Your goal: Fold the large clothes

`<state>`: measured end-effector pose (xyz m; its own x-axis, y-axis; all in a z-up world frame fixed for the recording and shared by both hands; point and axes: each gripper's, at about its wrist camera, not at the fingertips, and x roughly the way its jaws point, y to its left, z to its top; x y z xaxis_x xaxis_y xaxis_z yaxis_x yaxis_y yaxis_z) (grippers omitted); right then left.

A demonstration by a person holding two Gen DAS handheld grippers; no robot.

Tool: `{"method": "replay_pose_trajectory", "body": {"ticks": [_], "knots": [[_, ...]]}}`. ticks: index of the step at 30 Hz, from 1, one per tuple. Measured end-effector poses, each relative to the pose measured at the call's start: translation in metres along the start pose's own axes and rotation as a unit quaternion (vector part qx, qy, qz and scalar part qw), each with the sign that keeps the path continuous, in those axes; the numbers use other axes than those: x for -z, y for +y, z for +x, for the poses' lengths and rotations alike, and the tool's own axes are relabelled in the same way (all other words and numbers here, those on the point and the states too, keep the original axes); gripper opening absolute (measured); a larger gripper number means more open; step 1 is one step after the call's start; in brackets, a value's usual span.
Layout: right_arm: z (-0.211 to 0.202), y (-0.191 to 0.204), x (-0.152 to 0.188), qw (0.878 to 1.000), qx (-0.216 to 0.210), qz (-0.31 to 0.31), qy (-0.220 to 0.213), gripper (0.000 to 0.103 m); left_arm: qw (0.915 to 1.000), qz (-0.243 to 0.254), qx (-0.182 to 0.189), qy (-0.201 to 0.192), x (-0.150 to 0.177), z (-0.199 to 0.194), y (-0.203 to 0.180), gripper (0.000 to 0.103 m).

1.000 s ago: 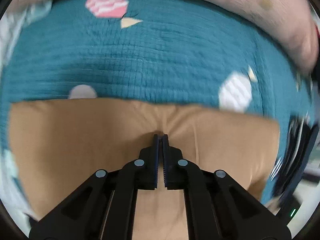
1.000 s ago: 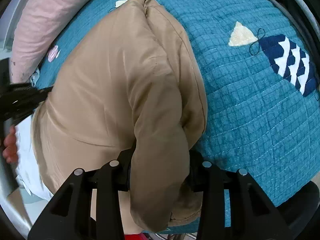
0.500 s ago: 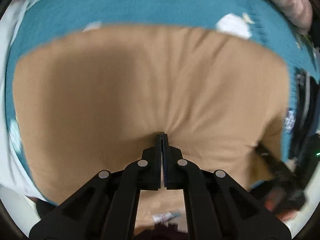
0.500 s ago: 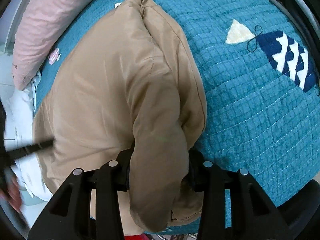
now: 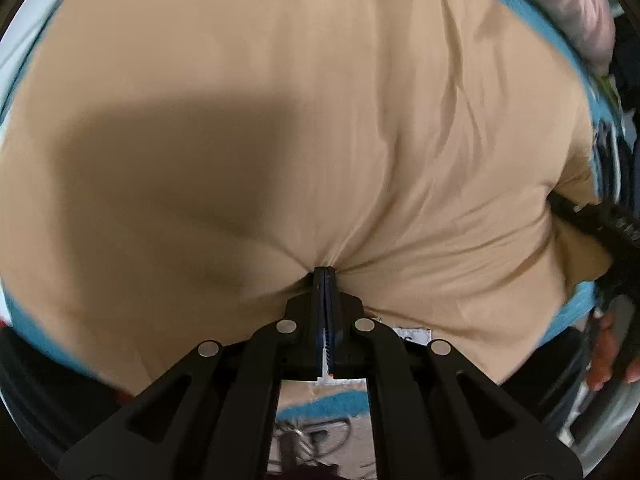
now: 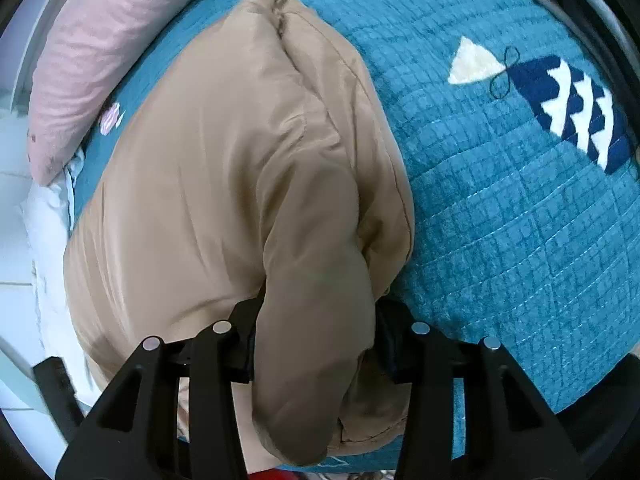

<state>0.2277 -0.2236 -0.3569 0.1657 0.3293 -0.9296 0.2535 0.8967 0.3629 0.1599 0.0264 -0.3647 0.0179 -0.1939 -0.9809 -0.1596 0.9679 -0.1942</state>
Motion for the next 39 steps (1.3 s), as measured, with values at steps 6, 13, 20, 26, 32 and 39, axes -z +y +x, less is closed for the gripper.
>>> {"method": "replay_pose_trajectory", "body": {"ticks": [6,13,20,26,32,39], "knots": [[-0.002,-0.004,0.002,1.0,-0.007,0.01,0.001,0.041,0.9997,-0.023,-0.01,0.005,0.014,0.0,0.007,0.002],[-0.002,-0.007,0.0,1.0,-0.011,0.012,0.009,0.041,0.9999,-0.008,0.006,0.002,-0.012,-0.042,-0.012,0.003],[-0.008,-0.015,0.003,1.0,-0.02,0.008,0.008,0.042,0.9974,-0.014,-0.042,0.057,-0.05,-0.01,-0.015,0.0],[-0.01,-0.022,0.001,0.999,-0.035,0.014,0.018,0.043,0.9985,0.008,-0.048,0.027,-0.096,-0.012,-0.017,0.0],[-0.011,-0.023,0.0,0.999,-0.033,0.013,0.019,0.046,0.9946,-0.032,-0.038,0.091,-0.123,-0.024,0.002,0.001],[-0.01,-0.027,-0.003,0.998,-0.054,0.02,0.026,0.048,0.9966,-0.055,0.008,0.061,-0.193,0.002,0.008,0.001]]}}
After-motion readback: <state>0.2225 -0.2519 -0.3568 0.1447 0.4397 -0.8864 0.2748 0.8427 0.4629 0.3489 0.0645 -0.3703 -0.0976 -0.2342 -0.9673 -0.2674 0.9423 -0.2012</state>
